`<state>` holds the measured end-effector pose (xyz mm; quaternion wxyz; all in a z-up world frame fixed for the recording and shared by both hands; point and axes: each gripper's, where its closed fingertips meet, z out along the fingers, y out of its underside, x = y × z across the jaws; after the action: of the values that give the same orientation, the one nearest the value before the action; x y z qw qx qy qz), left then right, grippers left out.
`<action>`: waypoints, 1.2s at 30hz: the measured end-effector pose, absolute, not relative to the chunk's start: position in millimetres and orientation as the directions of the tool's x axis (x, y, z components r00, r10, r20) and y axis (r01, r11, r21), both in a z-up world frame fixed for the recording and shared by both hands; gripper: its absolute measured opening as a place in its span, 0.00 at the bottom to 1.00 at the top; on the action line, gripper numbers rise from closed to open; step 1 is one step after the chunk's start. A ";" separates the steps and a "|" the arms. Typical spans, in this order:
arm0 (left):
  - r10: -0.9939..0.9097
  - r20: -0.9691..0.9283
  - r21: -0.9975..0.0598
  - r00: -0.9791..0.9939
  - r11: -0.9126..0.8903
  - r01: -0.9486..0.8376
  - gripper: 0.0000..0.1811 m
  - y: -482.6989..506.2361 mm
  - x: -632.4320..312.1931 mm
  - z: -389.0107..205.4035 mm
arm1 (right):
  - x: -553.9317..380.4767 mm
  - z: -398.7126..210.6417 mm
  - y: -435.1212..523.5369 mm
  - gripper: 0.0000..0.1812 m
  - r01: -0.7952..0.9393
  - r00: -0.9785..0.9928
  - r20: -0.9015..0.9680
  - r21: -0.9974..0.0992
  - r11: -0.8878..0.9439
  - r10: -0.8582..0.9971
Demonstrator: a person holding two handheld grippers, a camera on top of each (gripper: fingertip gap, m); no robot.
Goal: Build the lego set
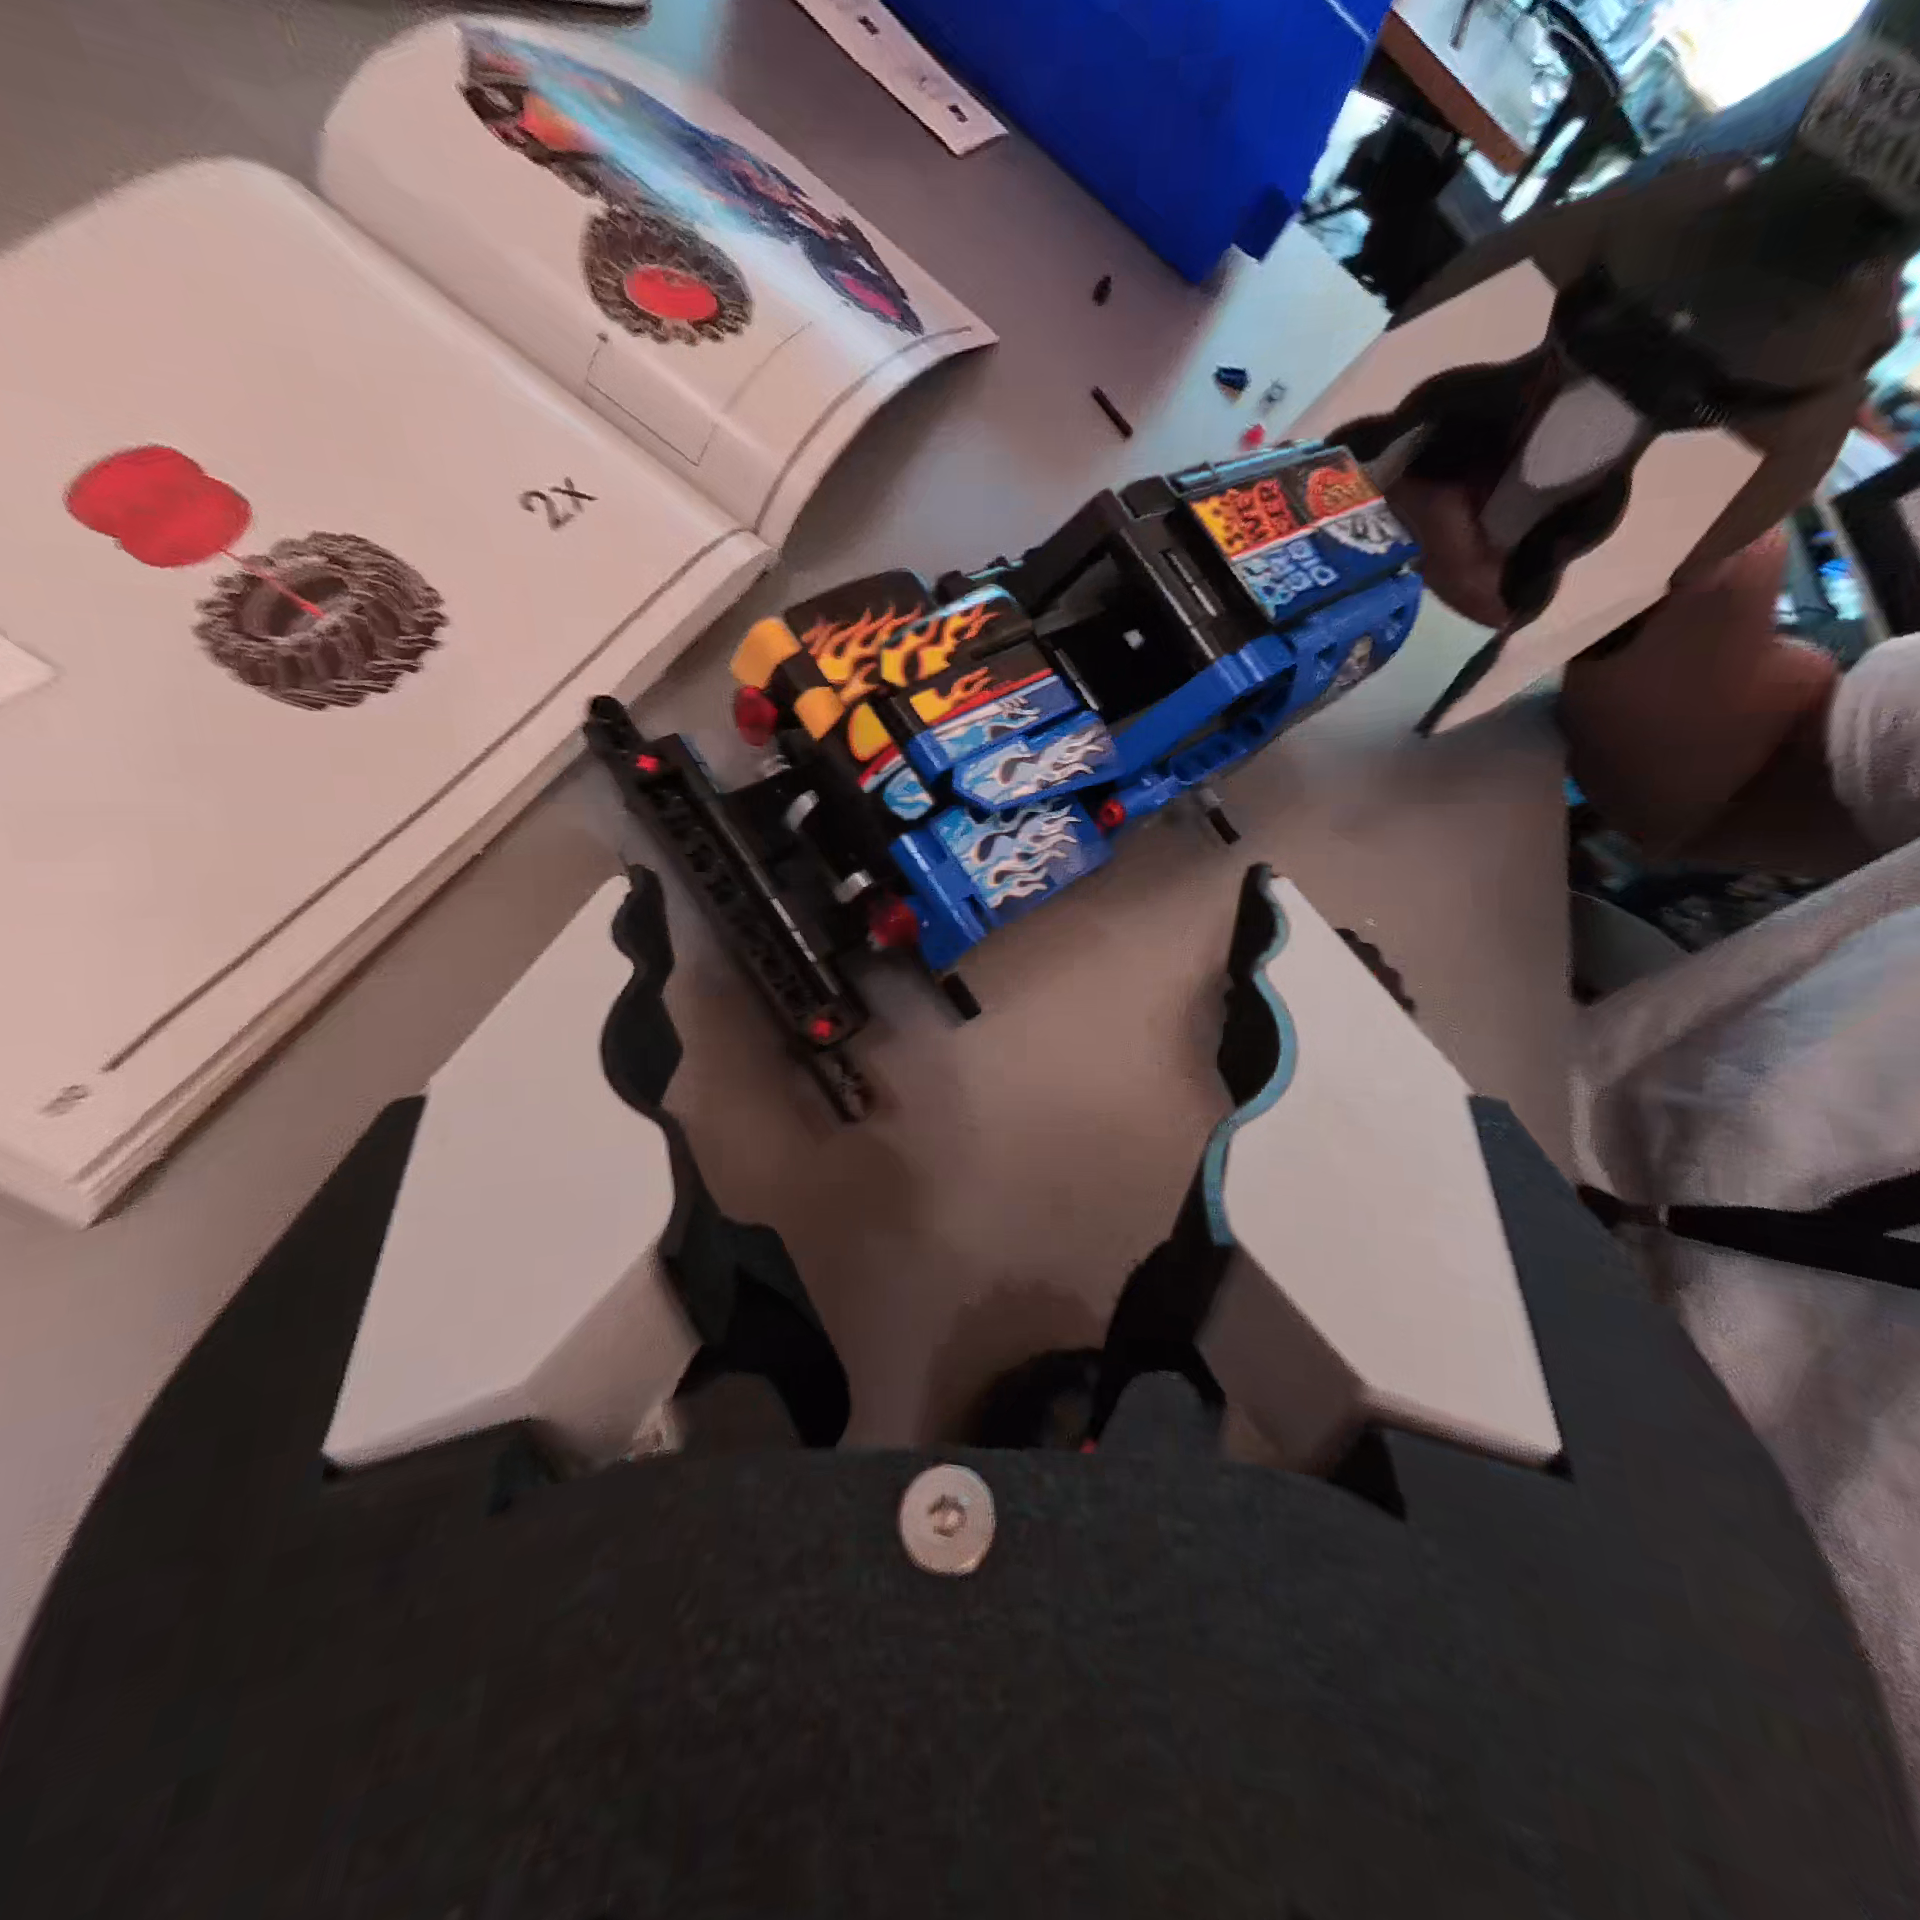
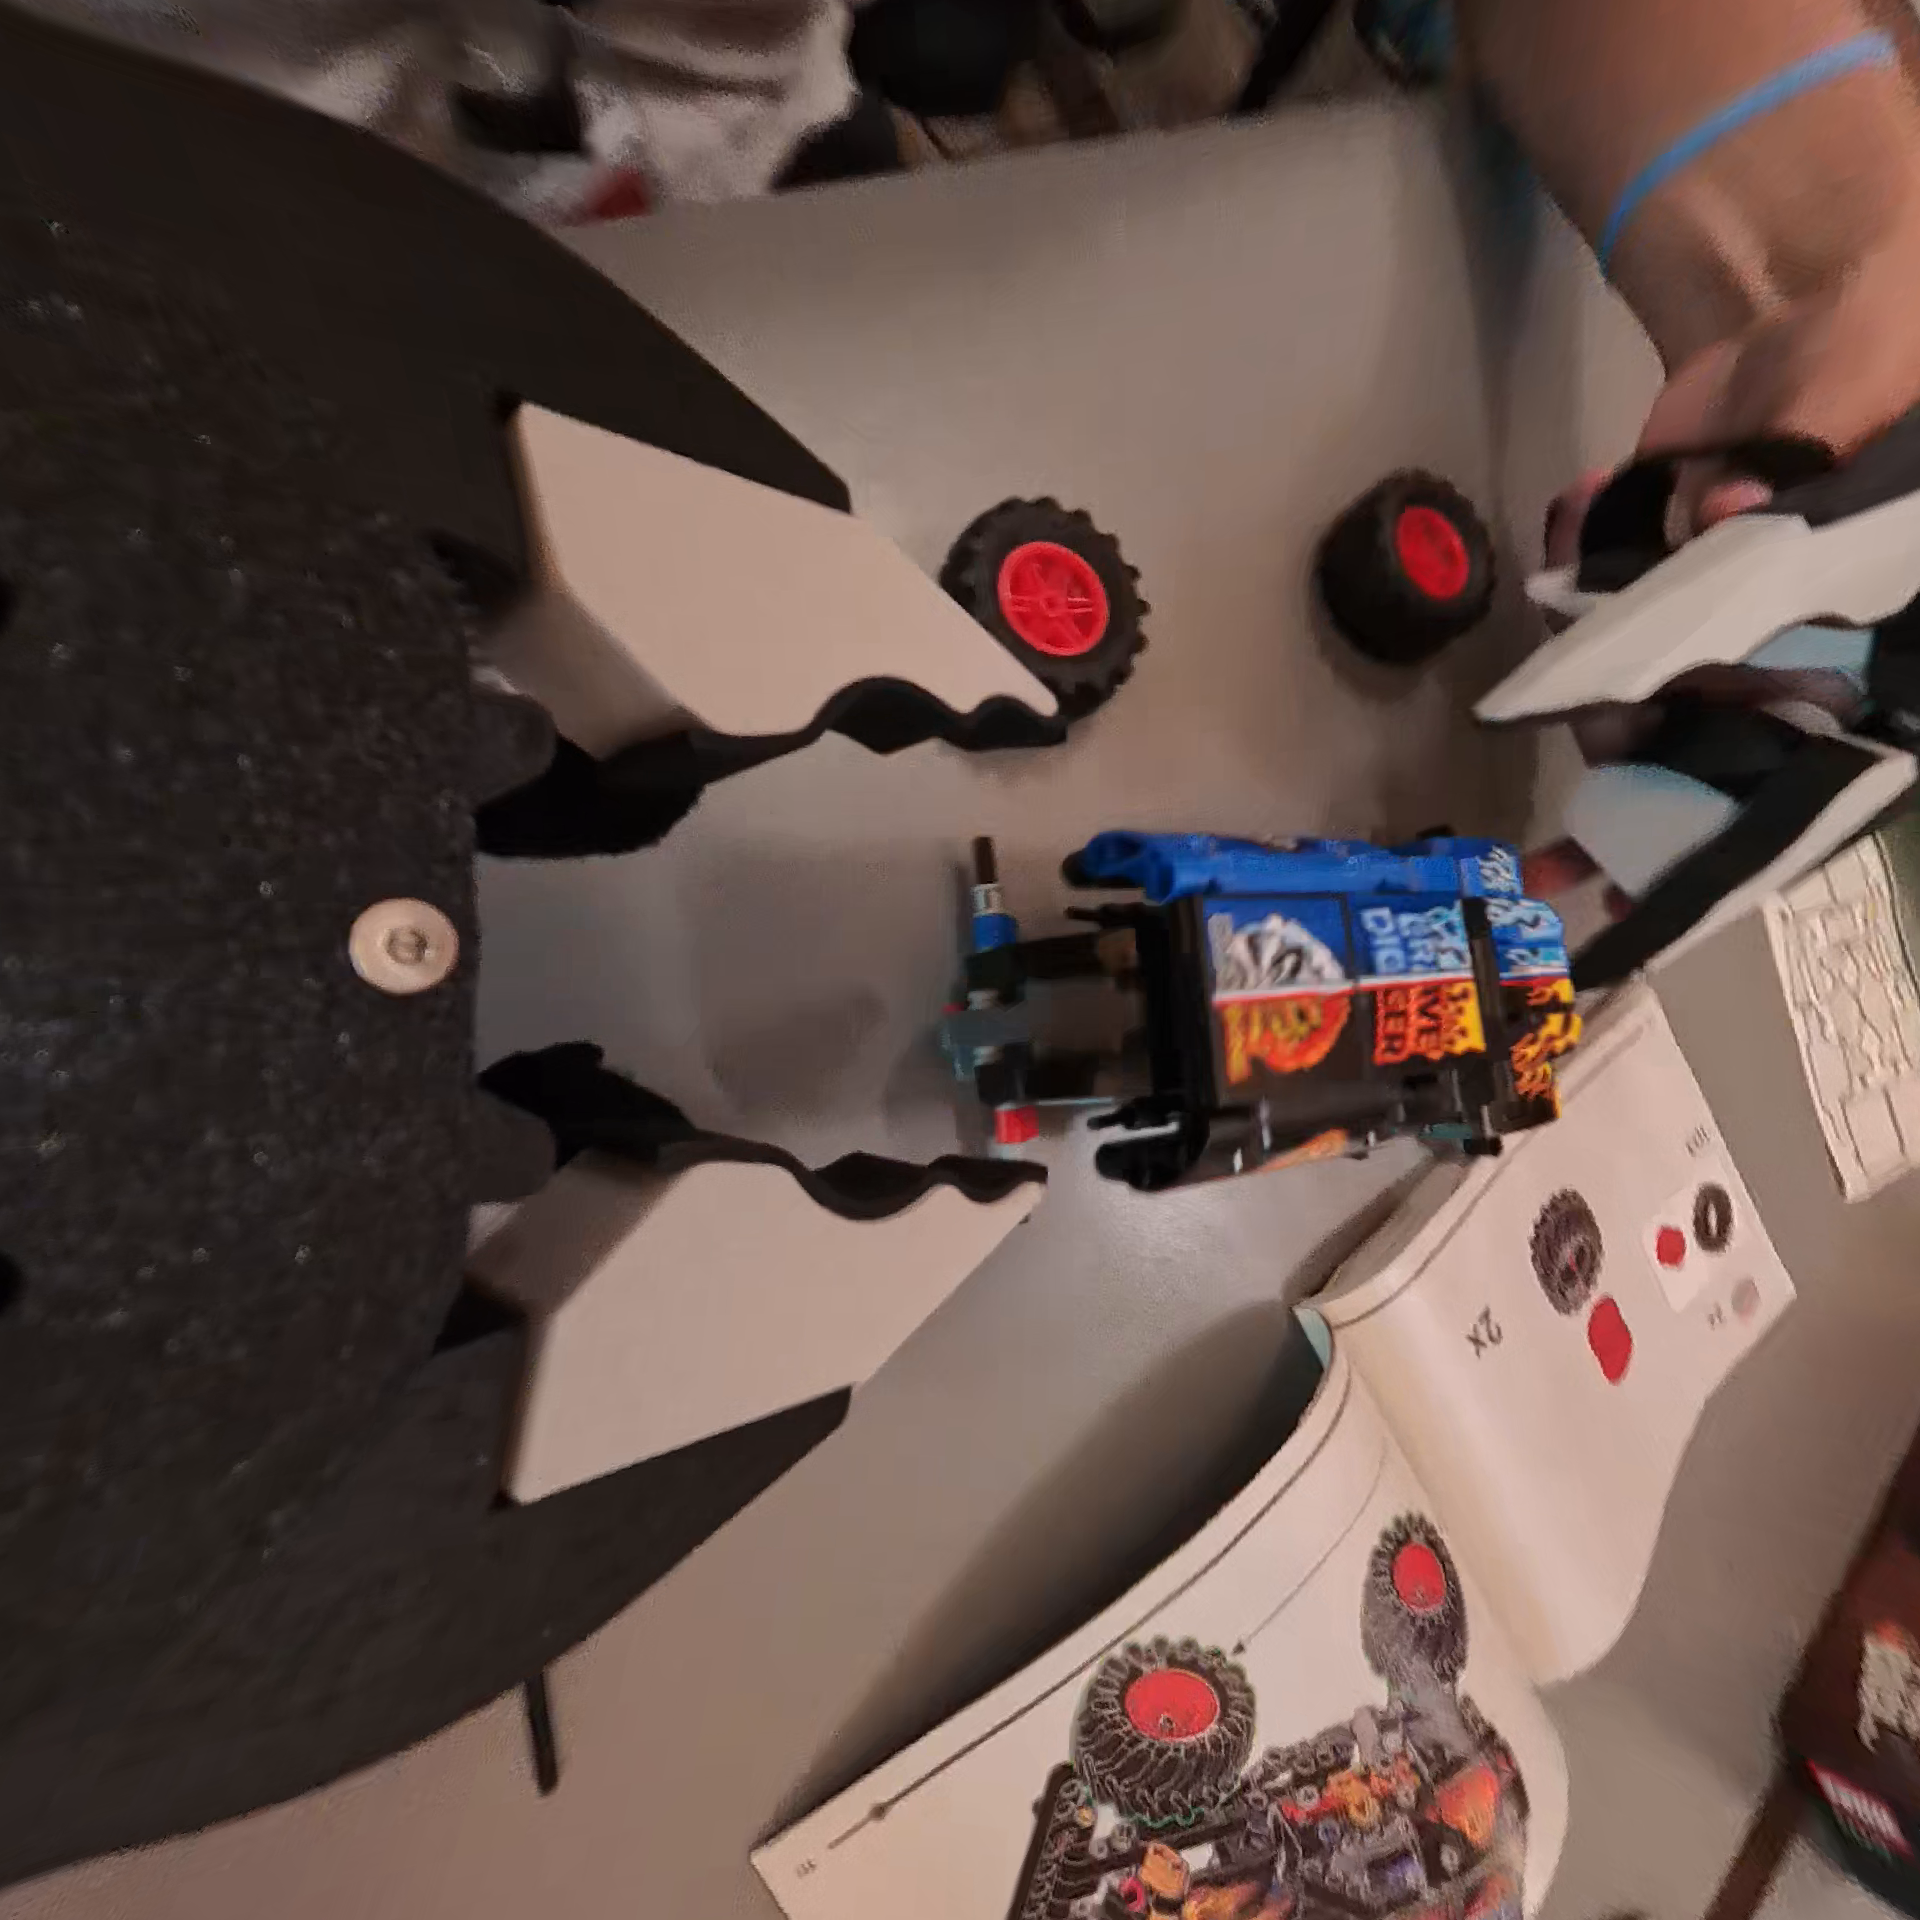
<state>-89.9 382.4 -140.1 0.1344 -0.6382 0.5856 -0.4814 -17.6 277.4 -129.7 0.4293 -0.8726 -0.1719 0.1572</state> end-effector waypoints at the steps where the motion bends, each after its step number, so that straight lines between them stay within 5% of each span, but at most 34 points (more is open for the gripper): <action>1: -0.864 0.483 -0.702 -0.142 -0.285 -0.653 0.59 378.4 -89.2 -143.4 | -25.2 -129.4 281.2 0.40 0.137 0.913 -0.117 -0.815 -0.564 0.391; 5: -0.831 0.556 -0.617 -0.021 -0.396 -0.680 0.57 379.0 -75.5 -151.0 | -26.7 -124.0 298.7 0.36 0.083 0.973 -0.044 -0.850 -0.521 0.226; 8: -0.798 0.601 -0.576 0.052 -0.477 -0.664 0.45 378.2 -73.5 -152.8 | -13.6 -120.9 304.0 0.32 0.153 0.987 0.106 -0.865 -0.477 0.123; 13: -0.838 0.545 -0.624 0.010 -0.414 -0.663 0.42 350.1 -87.1 -148.2 | 3.3 -125.6 297.1 0.33 0.182 0.966 0.061 -0.851 -0.493 0.252; 14: -0.824 0.565 -0.637 -0.044 -0.402 -0.657 0.30 336.8 -87.9 -140.6 | 8.0 -125.6 296.5 0.33 0.193 0.952 0.042 -0.853 -0.485 0.304; 15: -0.800 0.594 -0.639 -0.082 -0.408 -0.652 0.30 324.4 -87.2 -132.9 | 12.3 -125.4 296.0 0.33 0.195 0.937 0.020 -0.856 -0.478 0.348; 18: -0.870 0.488 -0.661 -0.072 -0.314 -0.682 0.41 322.5 -85.2 -139.6 | 23.4 -126.3 293.2 0.35 0.181 0.925 -0.032 -0.839 -0.513 0.380; 22: -0.942 0.327 -0.717 -0.071 -0.198 -0.668 0.44 347.3 -85.8 -135.3 | 31.9 -125.4 277.0 0.37 0.090 0.973 -0.040 -0.842 -0.531 0.228; 28: -0.952 0.185 -0.741 -0.243 0.027 -0.671 0.68 375.6 -70.9 -144.6 | -7.8 -139.7 255.4 0.49 -0.116 0.989 -0.146 -0.853 -0.510 0.020; 30: -0.914 0.071 -0.778 -0.400 0.200 -0.595 0.68 369.0 -59.2 -134.3 | -18.5 -136.1 259.8 0.51 -0.130 0.989 -0.147 -0.879 -0.458 0.001; 36: -0.824 0.056 -0.644 -0.563 0.401 -0.651 0.57 352.2 -49.0 -154.9 | 15.4 -129.0 279.6 0.54 0.048 0.977 0.131 -0.903 -0.427 -0.167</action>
<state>-49.0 352.2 -154.9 0.1369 -0.4467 0.8258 -0.3159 15.4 279.6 -129.0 0.5341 -0.8387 0.0355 -0.1006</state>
